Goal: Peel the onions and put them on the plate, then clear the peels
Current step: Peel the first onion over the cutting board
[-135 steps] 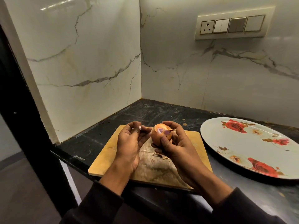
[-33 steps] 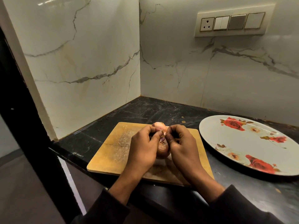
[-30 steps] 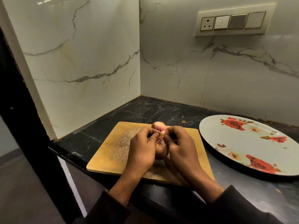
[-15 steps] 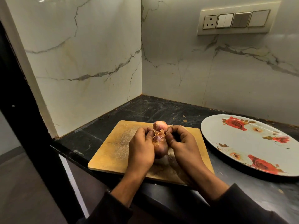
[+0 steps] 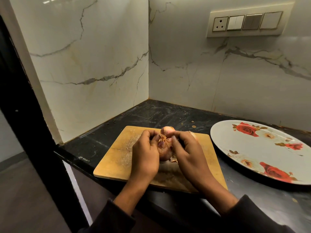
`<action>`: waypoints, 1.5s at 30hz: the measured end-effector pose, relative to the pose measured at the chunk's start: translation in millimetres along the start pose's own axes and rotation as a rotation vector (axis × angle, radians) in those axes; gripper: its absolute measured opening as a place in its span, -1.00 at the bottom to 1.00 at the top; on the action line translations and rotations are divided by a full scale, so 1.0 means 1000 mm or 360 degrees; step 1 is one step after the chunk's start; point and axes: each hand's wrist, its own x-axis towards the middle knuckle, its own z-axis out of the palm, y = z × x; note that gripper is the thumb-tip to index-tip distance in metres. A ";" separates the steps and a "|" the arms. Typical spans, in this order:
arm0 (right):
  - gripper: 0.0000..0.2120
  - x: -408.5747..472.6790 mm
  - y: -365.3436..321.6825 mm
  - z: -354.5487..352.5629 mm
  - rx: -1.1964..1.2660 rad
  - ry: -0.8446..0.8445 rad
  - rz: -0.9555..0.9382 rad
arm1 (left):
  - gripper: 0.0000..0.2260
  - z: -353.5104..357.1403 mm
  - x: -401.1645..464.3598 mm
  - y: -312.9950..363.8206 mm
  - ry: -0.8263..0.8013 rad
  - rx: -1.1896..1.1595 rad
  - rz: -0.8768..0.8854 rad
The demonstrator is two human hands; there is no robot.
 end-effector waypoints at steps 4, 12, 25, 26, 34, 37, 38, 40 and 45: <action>-0.93 0.000 0.005 0.000 -0.0116 0.0018 -0.0027 | -0.88 0.002 -0.003 -0.002 0.0048 0.0216 0.0213; -0.90 0.004 0.017 0.002 0.0185 0.0070 0.0335 | -0.87 0.006 -0.005 -0.006 0.0003 0.0081 0.0168; -0.82 0.001 0.012 -0.002 -0.0342 0.0098 0.0110 | -0.87 0.000 0.010 -0.009 0.0133 -0.0204 -0.0128; -0.81 0.000 0.011 -0.001 -0.0428 0.0059 0.0078 | -0.86 0.001 0.009 -0.009 0.0123 -0.0179 -0.0093; -0.72 -0.002 0.003 0.003 -0.0118 -0.0026 -0.0014 | -0.83 0.002 0.004 -0.007 0.0016 -0.0131 0.0162; -0.56 -0.001 0.006 0.002 -0.0113 -0.0133 0.0007 | -0.89 0.002 0.003 -0.007 -0.0047 -0.0192 0.0138; -0.55 0.000 0.007 0.001 -0.0094 -0.0125 0.0009 | -0.90 0.001 0.004 -0.007 -0.0075 -0.0235 0.0114; -0.54 0.001 0.008 -0.001 -0.0065 -0.0091 -0.0006 | -0.90 -0.002 0.004 -0.005 -0.0135 -0.0317 0.0081; -0.48 0.000 0.009 -0.001 -0.0085 -0.0070 -0.0016 | -0.89 -0.012 0.004 -0.003 -0.0204 -0.0357 0.0161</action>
